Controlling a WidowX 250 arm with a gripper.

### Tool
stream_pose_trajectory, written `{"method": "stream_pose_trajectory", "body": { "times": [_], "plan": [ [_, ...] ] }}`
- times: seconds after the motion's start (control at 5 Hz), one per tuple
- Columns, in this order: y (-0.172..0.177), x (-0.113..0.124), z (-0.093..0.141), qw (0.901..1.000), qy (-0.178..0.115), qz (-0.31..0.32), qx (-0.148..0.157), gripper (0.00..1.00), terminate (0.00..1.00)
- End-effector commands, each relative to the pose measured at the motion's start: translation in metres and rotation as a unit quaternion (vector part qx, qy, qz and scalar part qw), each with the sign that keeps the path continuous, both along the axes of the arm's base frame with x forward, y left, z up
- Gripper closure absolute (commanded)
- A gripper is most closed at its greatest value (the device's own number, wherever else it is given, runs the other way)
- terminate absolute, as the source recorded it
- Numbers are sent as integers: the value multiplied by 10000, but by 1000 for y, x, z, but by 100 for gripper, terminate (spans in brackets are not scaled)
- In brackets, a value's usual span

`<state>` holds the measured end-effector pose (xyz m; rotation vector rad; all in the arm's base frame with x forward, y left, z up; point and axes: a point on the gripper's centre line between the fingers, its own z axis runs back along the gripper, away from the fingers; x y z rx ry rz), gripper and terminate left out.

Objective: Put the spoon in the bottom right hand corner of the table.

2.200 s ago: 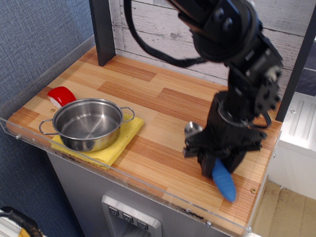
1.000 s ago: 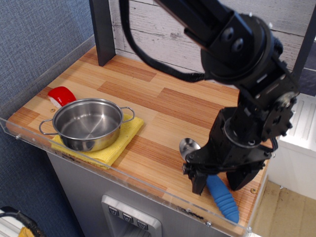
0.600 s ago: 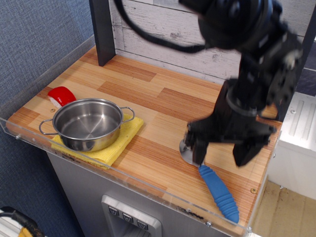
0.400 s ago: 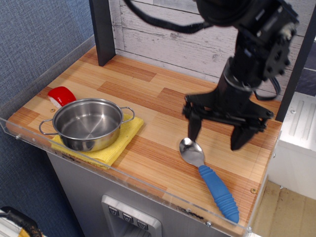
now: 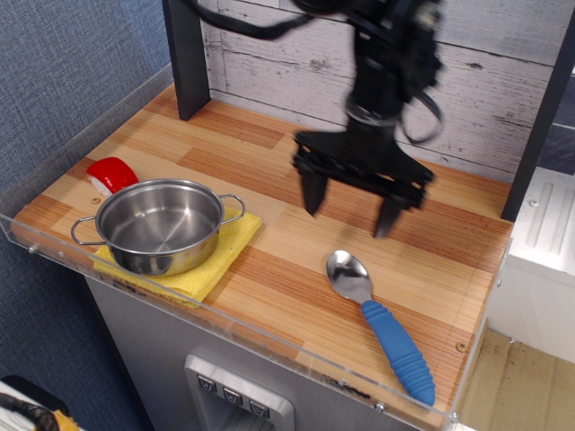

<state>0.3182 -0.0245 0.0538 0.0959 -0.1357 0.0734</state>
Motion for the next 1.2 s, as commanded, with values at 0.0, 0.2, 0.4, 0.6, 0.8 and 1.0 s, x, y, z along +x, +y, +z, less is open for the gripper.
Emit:
{"method": "stream_pose_trajectory", "body": {
  "times": [0.0, 0.2, 0.4, 0.6, 0.8, 1.0],
  "plan": [
    [51, 31, 17, 9992, -351, -14, -188, 0, 0],
    [79, 40, 18, 9994, -329, -21, -116, 0, 0],
    [108, 46, 15, 9996, -265, 25, 8, 0, 0],
    [130, 51, 11, 9994, -299, -58, 140, 0, 0],
    [138, 48, 7, 9993, -272, -43, 256, 0, 0],
    [138, 48, 7, 9993, -272, -43, 256, 0, 100]
  ]
}}
